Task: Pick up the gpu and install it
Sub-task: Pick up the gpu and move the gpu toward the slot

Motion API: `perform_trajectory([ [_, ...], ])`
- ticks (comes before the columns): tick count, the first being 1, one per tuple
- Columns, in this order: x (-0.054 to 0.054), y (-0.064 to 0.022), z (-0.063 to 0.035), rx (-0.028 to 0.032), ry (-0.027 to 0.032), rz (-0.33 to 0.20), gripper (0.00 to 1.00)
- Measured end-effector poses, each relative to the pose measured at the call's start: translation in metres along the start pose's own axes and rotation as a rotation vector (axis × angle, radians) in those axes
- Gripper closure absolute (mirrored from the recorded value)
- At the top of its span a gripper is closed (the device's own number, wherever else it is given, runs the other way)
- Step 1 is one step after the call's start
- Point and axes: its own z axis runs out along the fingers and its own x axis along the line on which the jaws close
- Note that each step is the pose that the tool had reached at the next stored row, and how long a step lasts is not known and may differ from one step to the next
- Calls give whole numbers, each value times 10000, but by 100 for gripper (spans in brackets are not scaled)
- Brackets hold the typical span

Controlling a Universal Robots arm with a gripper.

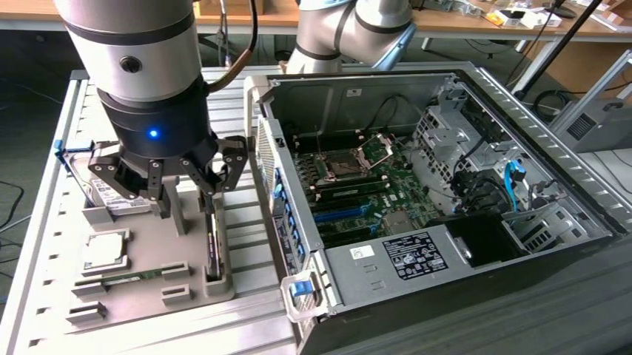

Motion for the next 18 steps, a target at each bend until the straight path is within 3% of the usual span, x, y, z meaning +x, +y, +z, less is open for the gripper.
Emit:
perform_trajectory([
  [18,1,0,41,0,0,0,46],
])
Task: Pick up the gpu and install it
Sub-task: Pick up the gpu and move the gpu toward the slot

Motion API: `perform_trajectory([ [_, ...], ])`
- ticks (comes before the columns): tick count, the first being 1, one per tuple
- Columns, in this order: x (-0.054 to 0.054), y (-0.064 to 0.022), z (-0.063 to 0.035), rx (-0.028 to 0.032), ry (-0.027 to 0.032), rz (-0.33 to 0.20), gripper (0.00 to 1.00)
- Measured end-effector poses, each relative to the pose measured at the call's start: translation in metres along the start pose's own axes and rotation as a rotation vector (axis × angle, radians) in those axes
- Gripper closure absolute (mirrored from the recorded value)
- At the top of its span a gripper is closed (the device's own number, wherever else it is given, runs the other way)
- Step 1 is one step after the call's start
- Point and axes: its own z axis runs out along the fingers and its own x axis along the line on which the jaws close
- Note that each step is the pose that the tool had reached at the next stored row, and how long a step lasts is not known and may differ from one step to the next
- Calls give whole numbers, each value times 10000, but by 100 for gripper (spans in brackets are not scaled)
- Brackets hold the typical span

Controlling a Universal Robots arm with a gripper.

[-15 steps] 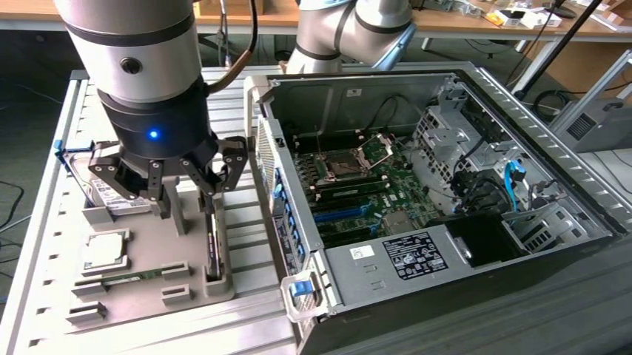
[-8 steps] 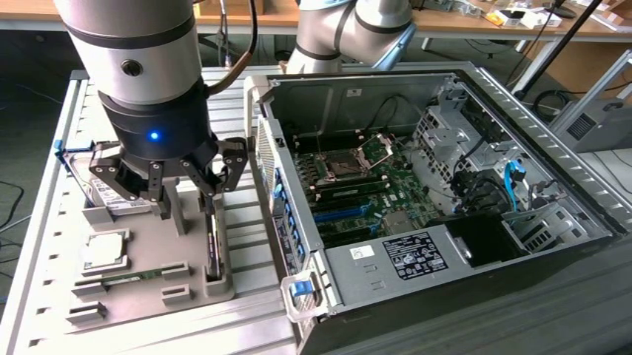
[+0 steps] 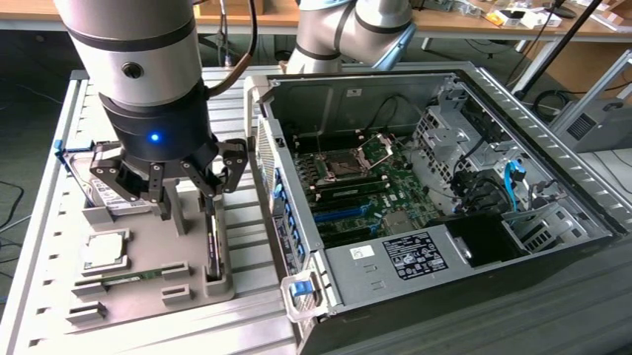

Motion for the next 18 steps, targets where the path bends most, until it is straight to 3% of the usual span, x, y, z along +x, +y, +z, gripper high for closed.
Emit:
perform_trajectory([
  [18,-42,3,47,0,0,-1,46],
])
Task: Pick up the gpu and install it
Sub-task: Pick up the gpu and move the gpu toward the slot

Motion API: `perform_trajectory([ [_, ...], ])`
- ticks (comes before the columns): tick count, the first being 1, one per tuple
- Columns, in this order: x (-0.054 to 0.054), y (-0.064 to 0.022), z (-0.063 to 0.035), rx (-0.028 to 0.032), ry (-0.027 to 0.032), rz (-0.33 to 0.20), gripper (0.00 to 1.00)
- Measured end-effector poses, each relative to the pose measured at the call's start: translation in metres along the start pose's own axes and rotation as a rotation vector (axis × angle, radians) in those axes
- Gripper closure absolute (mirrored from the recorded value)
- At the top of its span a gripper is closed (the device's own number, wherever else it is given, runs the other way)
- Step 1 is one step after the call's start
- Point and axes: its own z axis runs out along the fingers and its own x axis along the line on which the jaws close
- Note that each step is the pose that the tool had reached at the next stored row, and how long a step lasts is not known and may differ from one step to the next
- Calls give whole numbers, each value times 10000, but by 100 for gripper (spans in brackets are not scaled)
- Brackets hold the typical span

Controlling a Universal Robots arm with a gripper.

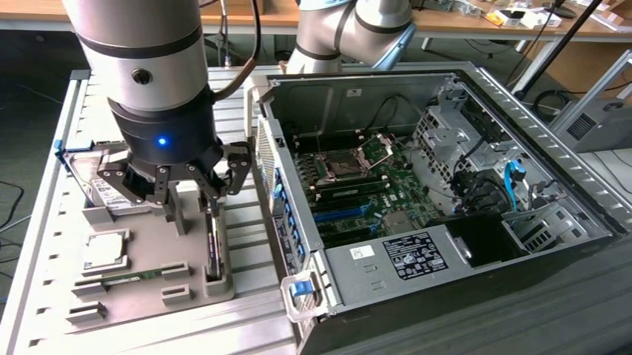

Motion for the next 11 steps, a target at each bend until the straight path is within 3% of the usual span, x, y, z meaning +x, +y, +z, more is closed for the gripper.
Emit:
perform_trajectory([
  [11,-41,3,20,0,0,0,46],
])
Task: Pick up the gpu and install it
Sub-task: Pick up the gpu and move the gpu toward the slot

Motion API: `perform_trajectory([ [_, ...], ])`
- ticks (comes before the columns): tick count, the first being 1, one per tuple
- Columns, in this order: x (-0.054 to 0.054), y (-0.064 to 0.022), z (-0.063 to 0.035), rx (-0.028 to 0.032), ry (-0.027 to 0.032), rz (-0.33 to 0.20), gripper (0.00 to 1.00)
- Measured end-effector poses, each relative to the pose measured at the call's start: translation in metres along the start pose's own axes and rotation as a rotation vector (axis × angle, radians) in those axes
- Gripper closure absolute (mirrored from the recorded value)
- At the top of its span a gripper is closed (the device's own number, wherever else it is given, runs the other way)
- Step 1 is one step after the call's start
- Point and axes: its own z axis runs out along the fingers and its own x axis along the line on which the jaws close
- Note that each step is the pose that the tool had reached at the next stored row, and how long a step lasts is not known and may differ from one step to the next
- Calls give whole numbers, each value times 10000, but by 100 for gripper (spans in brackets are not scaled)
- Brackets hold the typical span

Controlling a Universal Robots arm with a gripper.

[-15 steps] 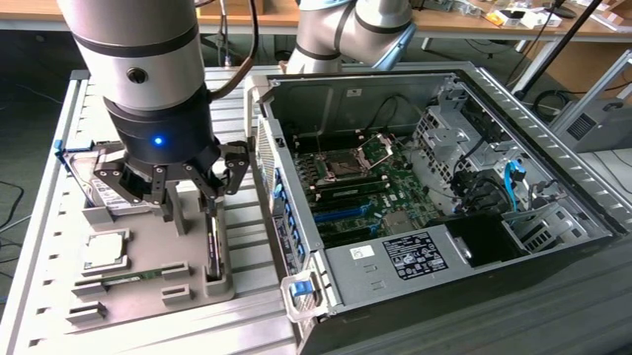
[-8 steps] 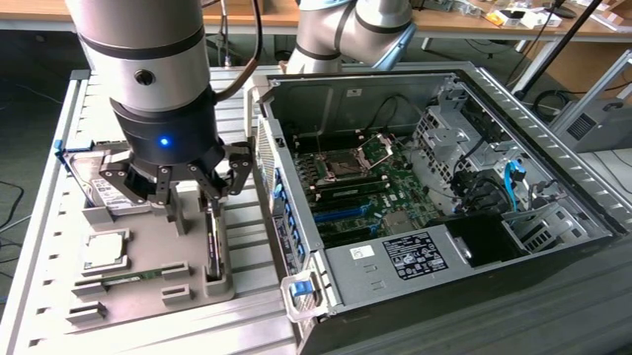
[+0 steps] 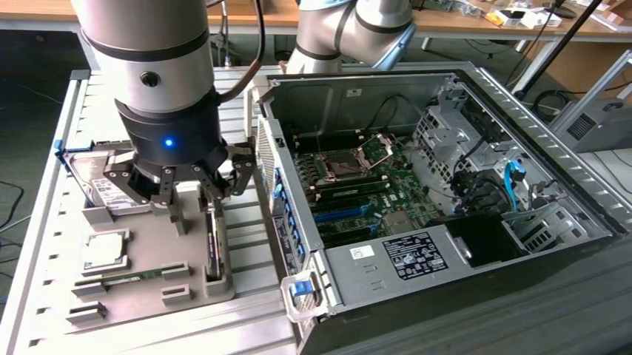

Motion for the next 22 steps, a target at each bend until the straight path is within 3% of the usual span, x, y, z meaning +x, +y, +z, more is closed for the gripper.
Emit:
perform_trajectory([
  [22,-83,6,40,0,0,1,46],
])
